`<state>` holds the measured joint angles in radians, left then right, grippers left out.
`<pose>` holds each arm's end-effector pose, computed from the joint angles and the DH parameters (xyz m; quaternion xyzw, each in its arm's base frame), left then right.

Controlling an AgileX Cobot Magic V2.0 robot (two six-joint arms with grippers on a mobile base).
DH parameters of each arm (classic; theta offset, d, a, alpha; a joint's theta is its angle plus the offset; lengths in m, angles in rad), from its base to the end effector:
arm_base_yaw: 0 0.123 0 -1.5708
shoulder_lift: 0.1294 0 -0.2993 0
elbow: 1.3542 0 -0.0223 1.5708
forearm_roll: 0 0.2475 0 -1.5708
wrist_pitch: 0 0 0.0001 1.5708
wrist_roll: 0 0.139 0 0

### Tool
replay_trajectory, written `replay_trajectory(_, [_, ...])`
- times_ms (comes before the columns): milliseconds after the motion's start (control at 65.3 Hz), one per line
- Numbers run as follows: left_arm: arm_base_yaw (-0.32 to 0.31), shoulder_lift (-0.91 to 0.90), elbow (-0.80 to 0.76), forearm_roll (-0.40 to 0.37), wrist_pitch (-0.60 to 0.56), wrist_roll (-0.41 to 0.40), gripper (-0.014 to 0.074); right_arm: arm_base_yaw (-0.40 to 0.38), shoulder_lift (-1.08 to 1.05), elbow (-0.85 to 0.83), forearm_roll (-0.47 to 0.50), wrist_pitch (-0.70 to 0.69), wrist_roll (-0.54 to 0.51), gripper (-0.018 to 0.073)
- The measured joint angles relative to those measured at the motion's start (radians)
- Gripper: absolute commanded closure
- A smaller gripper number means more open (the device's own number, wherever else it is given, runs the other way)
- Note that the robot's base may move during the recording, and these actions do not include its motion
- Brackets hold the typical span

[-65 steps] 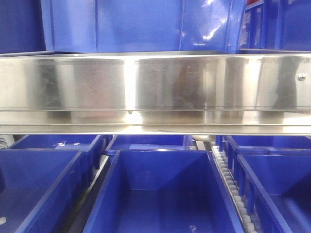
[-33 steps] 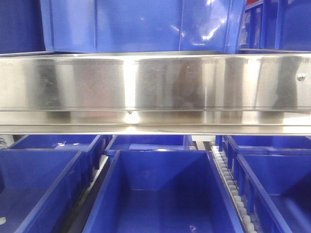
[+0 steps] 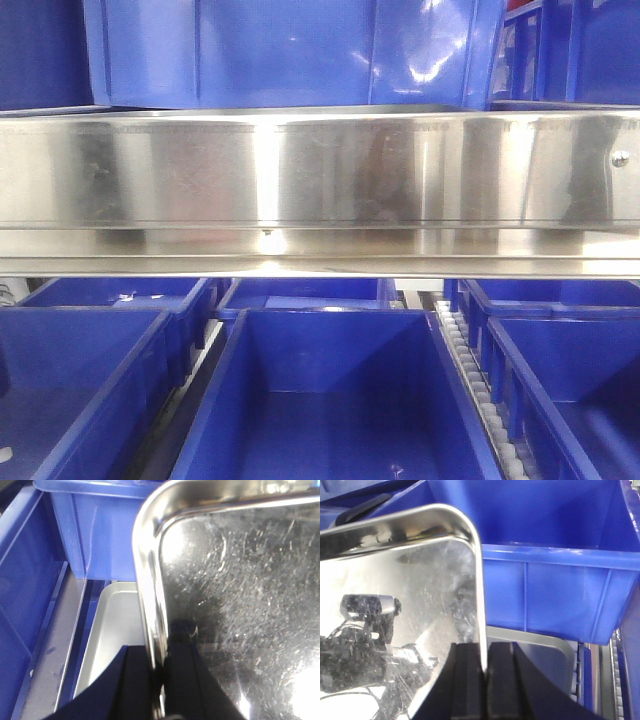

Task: Stack silver trays without gaps
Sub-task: 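Lower the held tray into the silver tray on the shelf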

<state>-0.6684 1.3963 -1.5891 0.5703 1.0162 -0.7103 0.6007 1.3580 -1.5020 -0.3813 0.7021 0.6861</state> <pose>0.2875 -0.1457 0.4364 0.0201 0.8779 -0.0323 0.4773 0.2938 0.1608 0.4428 -0.0236 0.8389 0.1639 0.5185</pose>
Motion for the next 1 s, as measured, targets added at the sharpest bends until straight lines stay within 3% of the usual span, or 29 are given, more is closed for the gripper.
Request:
replay_trajectory(337, [0.004,0.060,0.000,0.019,0.014,0.002,0.0613,-0.004,0.081,0.000,0.000,0.081,0.001,0.0634])
replay_trajectory(475, [0.037,0.120,0.000,0.015,0.000,0.007,0.0613,-0.017,0.147,0.000,0.008,0.107,0.009,0.0634])
replay_trajectory(597, [0.107,0.170,0.000,-0.072,-0.024,0.017,0.0613,-0.041,0.202,0.000,0.059,0.107,0.013,0.0634])
replay_trajectory(781, [0.196,0.245,0.004,-0.225,-0.087,0.102,0.0613,-0.069,0.265,0.000,0.106,0.092,0.013,0.0634])
replay_trajectory(996, [0.223,0.306,0.005,-0.283,-0.103,0.135,0.0613,-0.080,0.327,0.000,0.107,0.091,0.013,0.0634])
